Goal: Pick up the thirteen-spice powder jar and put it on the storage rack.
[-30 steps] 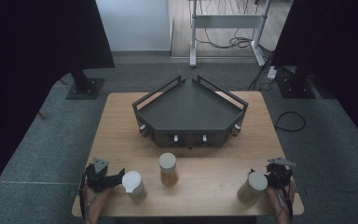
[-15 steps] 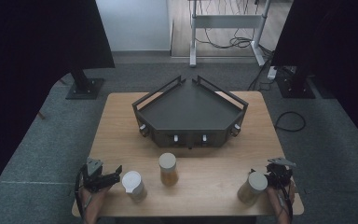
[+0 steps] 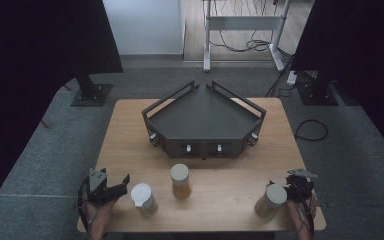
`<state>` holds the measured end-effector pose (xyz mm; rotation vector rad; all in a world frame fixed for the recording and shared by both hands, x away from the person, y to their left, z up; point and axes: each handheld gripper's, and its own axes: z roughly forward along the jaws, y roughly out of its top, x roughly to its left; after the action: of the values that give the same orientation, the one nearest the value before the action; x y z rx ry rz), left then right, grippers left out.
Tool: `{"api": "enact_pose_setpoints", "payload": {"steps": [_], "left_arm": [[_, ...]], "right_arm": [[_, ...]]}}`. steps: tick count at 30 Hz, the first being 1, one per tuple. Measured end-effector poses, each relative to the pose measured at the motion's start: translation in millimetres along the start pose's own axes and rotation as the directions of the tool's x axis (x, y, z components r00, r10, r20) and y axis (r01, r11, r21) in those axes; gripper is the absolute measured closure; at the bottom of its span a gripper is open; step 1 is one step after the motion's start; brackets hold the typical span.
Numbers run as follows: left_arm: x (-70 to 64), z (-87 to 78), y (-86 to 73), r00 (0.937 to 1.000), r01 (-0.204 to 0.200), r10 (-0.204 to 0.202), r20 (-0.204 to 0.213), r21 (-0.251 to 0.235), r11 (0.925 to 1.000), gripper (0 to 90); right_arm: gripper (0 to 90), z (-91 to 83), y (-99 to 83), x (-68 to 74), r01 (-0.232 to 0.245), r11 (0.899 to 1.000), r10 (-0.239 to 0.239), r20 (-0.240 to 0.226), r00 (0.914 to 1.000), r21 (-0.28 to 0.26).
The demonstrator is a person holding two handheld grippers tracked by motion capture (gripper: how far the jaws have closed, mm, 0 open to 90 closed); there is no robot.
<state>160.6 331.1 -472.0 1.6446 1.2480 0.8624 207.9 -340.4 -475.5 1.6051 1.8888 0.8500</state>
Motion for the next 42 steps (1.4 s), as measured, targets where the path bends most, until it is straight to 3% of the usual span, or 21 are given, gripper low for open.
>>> {"api": "enact_pose_setpoints", "payload": {"steps": [10,20,32,42], "left_arm": [[0.7,-7.3,-2.8,1.0000,0.006,-0.006,0.000,-0.056,0.9984,6.0],[3.5,-19.0,-7.4,0.9999,0.013,-0.011,0.010,-0.137,0.9904,6.0],[6.3,-28.5,-12.1,0.9994,0.017,-0.010,0.032,-0.212,0.9771,6.0],[10.2,-33.9,-21.0,0.9981,0.026,-0.009,0.061,-0.294,0.9555,6.0]], "right_arm": [[0.0,0.2,0.1,0.0,-0.004,1.000,0.004,0.003,1.0000,0.000],[0.0,0.2,0.1,-0.1,-0.004,1.000,0.004,0.003,1.0000,0.000],[0.0,0.2,0.1,-0.1,-0.004,1.000,0.004,0.003,1.0000,0.000],[0.0,0.2,0.1,-0.1,-0.004,1.000,0.004,0.003,1.0000,0.000]]}}
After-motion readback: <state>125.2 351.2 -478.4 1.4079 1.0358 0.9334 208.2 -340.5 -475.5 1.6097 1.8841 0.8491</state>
